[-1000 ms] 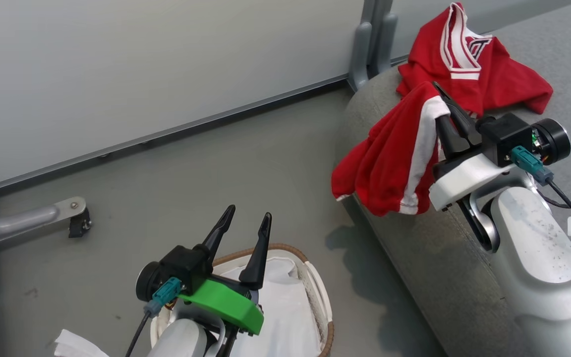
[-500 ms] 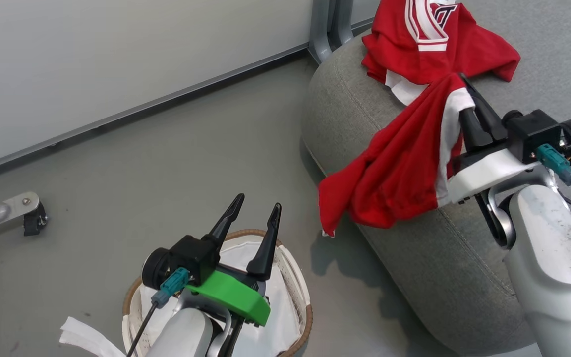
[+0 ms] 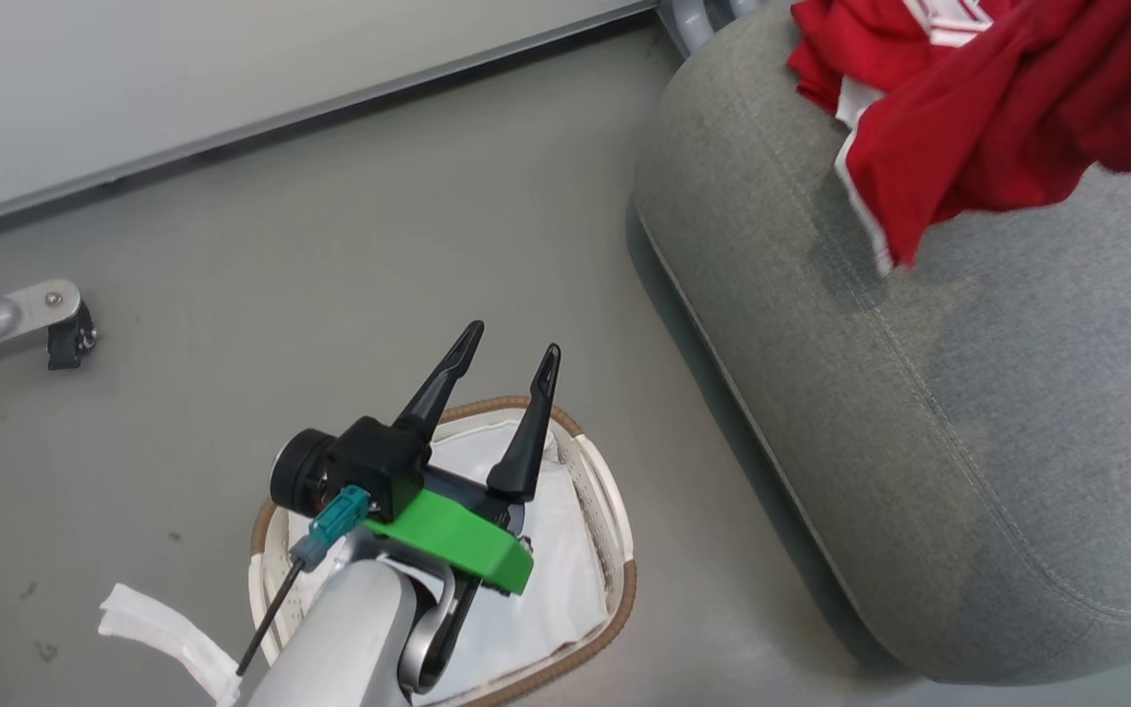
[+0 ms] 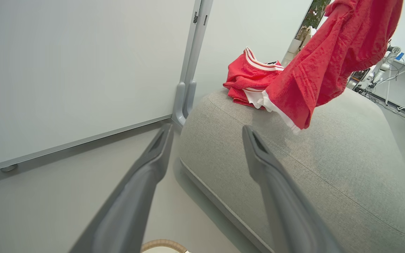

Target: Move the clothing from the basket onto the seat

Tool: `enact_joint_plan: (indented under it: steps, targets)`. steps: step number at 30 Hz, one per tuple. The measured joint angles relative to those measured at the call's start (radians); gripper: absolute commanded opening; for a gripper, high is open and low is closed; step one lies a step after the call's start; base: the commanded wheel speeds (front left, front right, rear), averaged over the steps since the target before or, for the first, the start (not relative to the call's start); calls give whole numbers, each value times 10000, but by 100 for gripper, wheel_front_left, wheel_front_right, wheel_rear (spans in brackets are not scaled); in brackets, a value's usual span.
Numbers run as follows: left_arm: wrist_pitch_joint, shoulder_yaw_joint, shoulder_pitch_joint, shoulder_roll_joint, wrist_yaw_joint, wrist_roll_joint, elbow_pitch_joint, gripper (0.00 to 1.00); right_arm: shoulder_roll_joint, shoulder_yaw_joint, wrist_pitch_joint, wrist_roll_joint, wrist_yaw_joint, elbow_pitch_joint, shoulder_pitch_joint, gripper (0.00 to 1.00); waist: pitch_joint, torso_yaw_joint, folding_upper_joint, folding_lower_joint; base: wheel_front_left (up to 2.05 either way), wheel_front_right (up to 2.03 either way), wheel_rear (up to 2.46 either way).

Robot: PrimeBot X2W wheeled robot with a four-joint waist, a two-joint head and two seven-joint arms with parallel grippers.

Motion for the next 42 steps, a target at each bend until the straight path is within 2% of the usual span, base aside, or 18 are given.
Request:
enact_joint_plan:
  steps: [6,11,17,21,25,27,30,31,32,42]
  targets:
    - [0,-84,-501,192,0,263,-274,100,-1152,-955,0,-155,0,924,-1308,0,851,393,0,1,0,0,0]
    - [0,-88,-910,314,0,355,-560,100,-1475,-1630,0,-330,0,1971,-1856,0,1654,693,0,1,0,0,0]
    - [0,-23,-1241,472,0,589,-857,100,-1327,-2661,0,-995,0,2953,-2040,0,2657,977,0,1,0,0,0]
    - [0,59,-1312,556,0,723,-1005,100,-876,-3321,0,-1453,0,3386,-2194,0,3304,1071,0,2,0,0,0]
    - [0,119,-1342,616,0,861,-1081,100,-341,-3478,0,-1770,0,3733,-2197,0,3858,1070,0,2,0,0,0]
    - [0,136,-1343,663,0,899,-1083,100,-151,-3496,0,-1900,0,3891,-2196,24,4065,1034,0,2,0,0,0]
    - [0,136,-1342,725,0,940,-1080,100,50,-3498,0,-2021,0,4061,-2180,48,4276,909,0,2,0,0,0]
    - [0,138,-1343,740,0,940,-1074,100,104,-3484,-2,-2040,0,4115,-2163,90,4304,850,0,2,0,0,0]
    - [0,148,-1343,748,0,940,-1068,100,138,-3459,0,-2044,0,4159,-2136,100,4315,803,0,1,0,0,0]
    - [0,94,-1349,706,0,892,-938,100,382,-2778,0,-1532,0,4447,-1214,100,3782,519,0,0,0,0,0]
